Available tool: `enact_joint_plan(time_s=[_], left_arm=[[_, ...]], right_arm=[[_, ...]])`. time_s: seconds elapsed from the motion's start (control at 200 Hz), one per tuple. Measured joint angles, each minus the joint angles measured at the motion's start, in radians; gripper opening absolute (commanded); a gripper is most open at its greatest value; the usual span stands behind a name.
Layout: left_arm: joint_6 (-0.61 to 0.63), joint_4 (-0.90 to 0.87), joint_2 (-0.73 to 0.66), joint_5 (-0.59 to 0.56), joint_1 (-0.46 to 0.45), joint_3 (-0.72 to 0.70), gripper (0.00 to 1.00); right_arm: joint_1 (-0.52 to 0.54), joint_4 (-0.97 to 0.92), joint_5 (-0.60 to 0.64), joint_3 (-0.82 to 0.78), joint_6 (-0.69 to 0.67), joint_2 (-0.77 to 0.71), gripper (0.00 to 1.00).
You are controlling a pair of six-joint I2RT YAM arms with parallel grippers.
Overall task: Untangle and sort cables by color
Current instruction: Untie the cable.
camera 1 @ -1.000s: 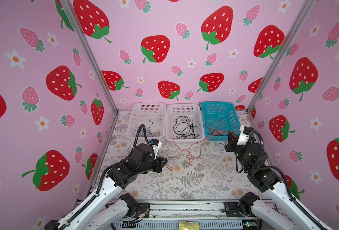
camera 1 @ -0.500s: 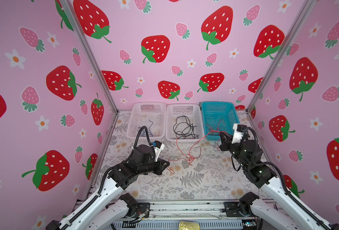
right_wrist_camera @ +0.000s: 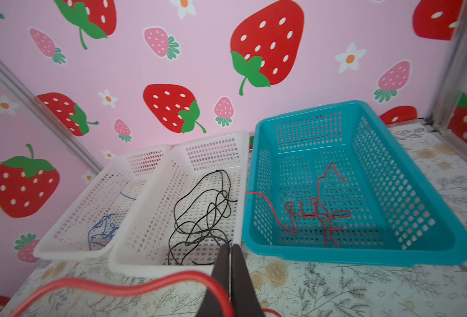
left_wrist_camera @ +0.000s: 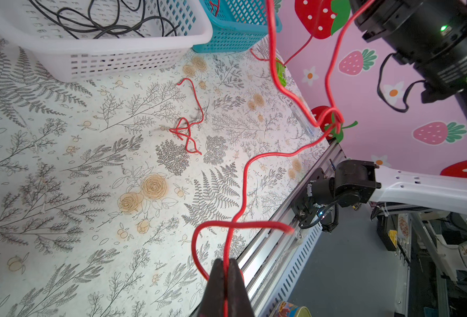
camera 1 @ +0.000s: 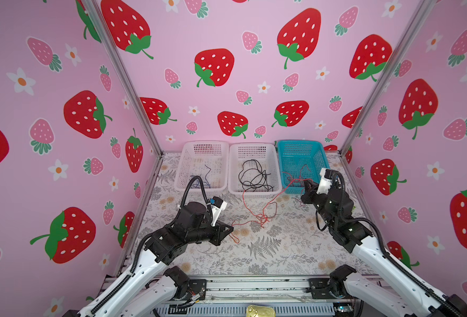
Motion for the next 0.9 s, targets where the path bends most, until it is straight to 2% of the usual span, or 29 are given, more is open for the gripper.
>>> enact_joint_plan(time_s=[0.13, 0.35, 0.9], left_arm=[[0.007, -0.063, -0.027, -0.005, 0.000, 0.024, 0.00], [0.012, -0.138, -0.063, -0.013, 0.002, 0.052, 0.00], [0.024, -0.134, -0.021, -0.058, 0.002, 0.054, 0.00]], right_arm=[[-0.095, -0.060, 0.037, 0.000, 0.006, -0.016, 0.00], [-0.219, -0.131, 0.021, 0.001, 0.020, -0.071, 0.00], [-0.233, -0.197, -0.042, 0.058, 0.031, -0.089, 0.00]])
